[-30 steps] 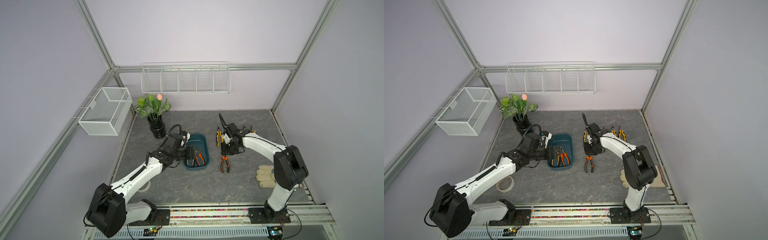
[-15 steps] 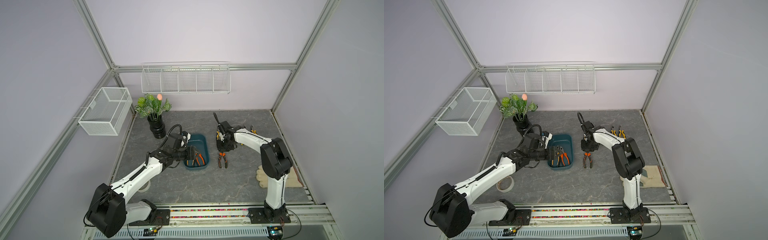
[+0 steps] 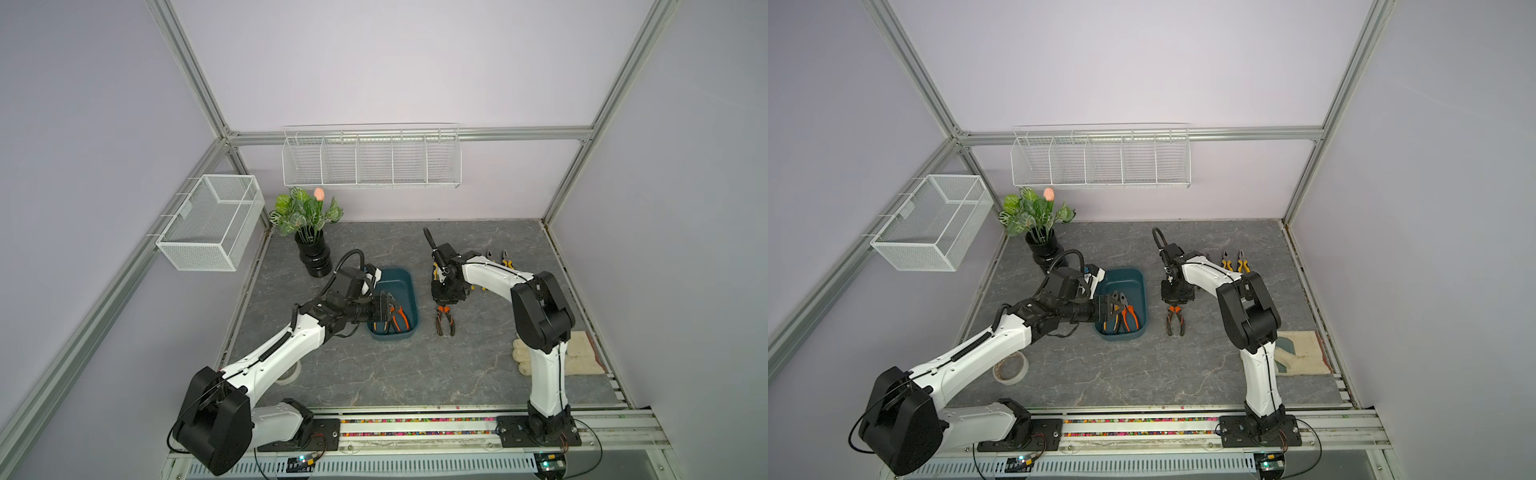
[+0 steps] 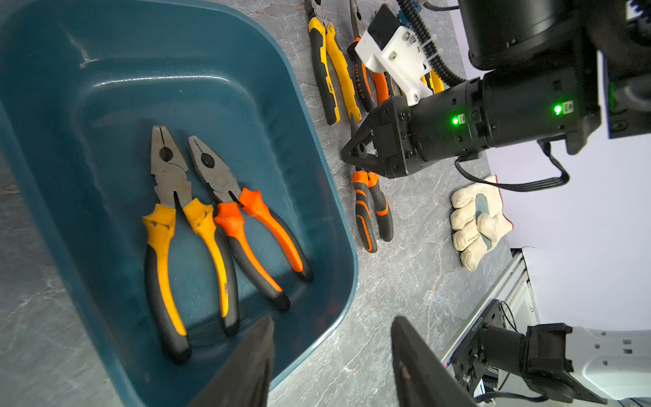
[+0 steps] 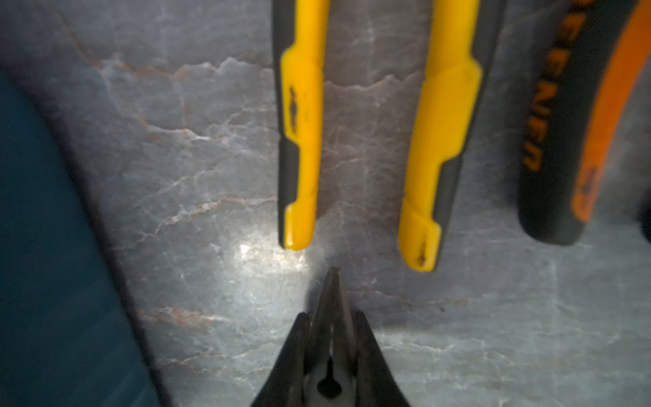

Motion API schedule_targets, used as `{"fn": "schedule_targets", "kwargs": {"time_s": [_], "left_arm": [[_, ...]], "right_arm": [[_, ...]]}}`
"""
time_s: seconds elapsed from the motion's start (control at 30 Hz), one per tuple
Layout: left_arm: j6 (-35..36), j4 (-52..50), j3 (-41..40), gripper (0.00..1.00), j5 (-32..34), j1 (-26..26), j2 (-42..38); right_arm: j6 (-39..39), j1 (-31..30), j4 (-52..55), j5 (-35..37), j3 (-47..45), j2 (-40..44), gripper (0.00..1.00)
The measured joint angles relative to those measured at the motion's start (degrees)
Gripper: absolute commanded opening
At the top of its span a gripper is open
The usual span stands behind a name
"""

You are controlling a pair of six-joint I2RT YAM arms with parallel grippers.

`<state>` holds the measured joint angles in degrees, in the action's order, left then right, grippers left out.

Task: Take the pliers out of the storage box
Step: Place the pliers at the center of the board.

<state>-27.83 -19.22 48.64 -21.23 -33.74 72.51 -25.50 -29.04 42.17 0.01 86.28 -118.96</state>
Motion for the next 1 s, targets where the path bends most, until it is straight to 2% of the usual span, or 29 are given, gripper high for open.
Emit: {"fn": "schedule_targets", "kwargs": {"time_s": [0.33,0.47,0.67,0.83,1.0], "left_arm": [[0.1,-0.4,0.0,0.56,0.0,0.0,0.1],[0.1,-0.5,0.1,0.57,0.0,0.0,0.4],[0.8,-2.7,2.4,0.57,0.9,0.0,2.9],[1.6,-5.7,4.3,0.58,3.5,0.0,4.7],[2.0,-9.7,8.0,0.57,7.1,-0.1,8.6]], "right_arm": [[0.3,0.0,-0.3,2.1,0.0,0.0,0.35],[0.2,0.0,-0.9,2.1,0.0,0.0,0.49],[0.7,0.0,-2.3,1.6,-0.9,1.2,0.53],[0.7,-0.5,-2.3,1.4,-2.8,7.9,0.53],[0.7,-1.9,-2.1,1.6,-5.5,21.0,0.53]]}}
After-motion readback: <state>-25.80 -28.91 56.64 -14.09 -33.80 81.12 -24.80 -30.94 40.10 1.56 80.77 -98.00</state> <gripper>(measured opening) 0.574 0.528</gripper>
